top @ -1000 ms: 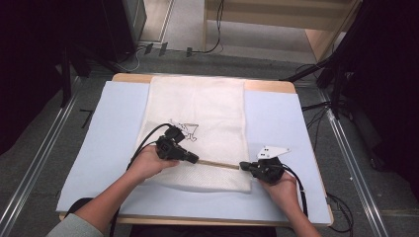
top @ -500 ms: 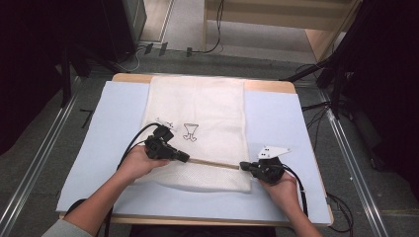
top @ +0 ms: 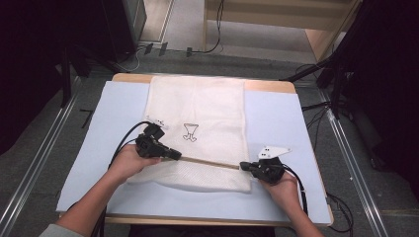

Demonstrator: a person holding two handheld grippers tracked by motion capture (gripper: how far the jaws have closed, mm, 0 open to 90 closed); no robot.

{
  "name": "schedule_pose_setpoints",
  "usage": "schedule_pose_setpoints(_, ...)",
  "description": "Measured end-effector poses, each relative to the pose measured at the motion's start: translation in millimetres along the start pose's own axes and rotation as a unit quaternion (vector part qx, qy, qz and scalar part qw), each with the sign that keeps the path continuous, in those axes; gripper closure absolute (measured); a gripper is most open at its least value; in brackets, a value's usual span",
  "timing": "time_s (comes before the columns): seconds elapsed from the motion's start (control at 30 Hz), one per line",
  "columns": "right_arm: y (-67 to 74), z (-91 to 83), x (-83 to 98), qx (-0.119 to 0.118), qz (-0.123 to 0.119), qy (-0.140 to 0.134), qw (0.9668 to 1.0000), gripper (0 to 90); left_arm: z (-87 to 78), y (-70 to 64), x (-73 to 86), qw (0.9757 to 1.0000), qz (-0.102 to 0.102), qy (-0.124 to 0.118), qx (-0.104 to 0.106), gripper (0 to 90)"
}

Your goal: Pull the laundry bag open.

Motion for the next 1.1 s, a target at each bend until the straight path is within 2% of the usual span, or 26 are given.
schedule_pose_setpoints(0.27, -0.4, 0.1, -0.4, -0.002, -0.005, 0.000, 1.0000, 90.0, -17.9, 10.6, 17.8, 1.0000, -0.002, 0.000, -0.006, 88.9)
schedule_pose_setpoints(0.37, 0.1, 0.2, -1.0, 0.001, -0.014, 0.001, 0.9999, 90.0, -23.8, 15.3, 23.3, 1.0000, -0.010, 0.000, -0.001, 88.9)
schedule_pose_setpoints(0.5, -0.2, -0.1, -0.8, 0.001, -0.019, 0.003, 0.9998, 90.0, -29.4, 18.6, 30.0, 0.9998, -0.013, 0.001, -0.012, 88.9)
schedule_pose_setpoints(0.57, -0.7, 0.0, -0.9, -0.002, -0.016, 0.003, 0.9999, 90.0, -32.7, 21.3, 34.3, 0.9997, -0.022, 0.003, -0.012, 88.9)
schedule_pose_setpoints(0.87, -3.2, 0.2, -0.7, -0.012, -0.013, 0.001, 0.9998, 90.0, -50.4, 31.7, 54.1, 0.9991, -0.037, -0.015, -0.013, 88.9)
schedule_pose_setpoints(1.03, -3.8, 0.3, -0.8, -0.015, -0.013, 0.001, 0.9998, 90.0, -65.3, 44.5, 72.8, 0.9973, -0.062, -0.024, -0.032, 89.0)
schedule_pose_setpoints(1.1, -4.5, 0.3, -0.7, -0.017, -0.014, 0.001, 0.9998, 90.0, -74.3, 52.6, 85.4, 0.9951, -0.078, -0.027, -0.054, 88.9)
Point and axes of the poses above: each handheld gripper's, and its own axes: z roughly forward along the jaws, x roughly out of its underside, y roughly to its left, the point moved 3 cm from there along z, roughly forward along the jaws, and after that the axes turned 6 degrees about y, right-handed, at the moved point
